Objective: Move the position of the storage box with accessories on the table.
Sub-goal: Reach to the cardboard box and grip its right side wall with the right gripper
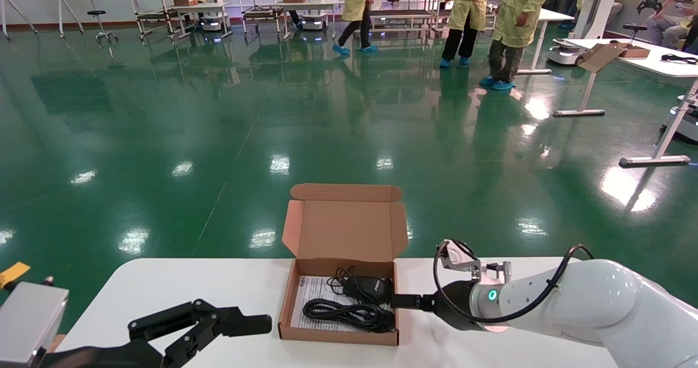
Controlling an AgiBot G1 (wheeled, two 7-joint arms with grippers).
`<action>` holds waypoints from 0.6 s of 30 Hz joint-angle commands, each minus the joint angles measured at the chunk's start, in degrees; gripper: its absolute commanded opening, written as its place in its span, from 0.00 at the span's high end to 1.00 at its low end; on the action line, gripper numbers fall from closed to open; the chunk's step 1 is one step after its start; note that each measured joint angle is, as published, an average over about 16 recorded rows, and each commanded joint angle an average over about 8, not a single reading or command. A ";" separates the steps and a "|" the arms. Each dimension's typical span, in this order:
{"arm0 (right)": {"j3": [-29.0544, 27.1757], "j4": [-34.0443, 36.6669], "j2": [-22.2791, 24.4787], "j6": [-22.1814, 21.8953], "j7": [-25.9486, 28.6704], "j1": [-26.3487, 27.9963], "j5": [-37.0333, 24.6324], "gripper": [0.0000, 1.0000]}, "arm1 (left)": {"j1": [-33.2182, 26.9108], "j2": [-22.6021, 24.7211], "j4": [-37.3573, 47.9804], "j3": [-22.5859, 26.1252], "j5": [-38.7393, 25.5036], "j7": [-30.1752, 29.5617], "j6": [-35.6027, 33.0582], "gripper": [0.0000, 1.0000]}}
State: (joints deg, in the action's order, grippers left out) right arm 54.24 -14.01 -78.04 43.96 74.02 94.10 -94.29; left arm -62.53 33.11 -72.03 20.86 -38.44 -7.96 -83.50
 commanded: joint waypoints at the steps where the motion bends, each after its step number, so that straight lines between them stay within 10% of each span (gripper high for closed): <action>1: 0.53 -0.19 0.00 -0.34 0.38 -0.27 0.15 0.00 | 0.00 0.00 0.00 0.00 0.00 0.00 0.00 0.00; 11: 3.08 -2.17 -0.12 -2.20 1.73 -1.29 1.65 0.04 | 0.00 0.00 0.00 0.00 0.00 0.00 0.00 0.00; 18: 5.18 -3.46 -0.14 -4.14 2.31 -1.97 2.61 0.82 | 0.00 0.00 0.00 0.01 0.00 0.00 0.00 0.00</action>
State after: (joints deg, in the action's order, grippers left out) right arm 59.38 -17.40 -78.18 39.79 76.26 92.05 -91.61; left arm -62.54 33.11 -72.03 20.87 -38.44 -7.95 -83.50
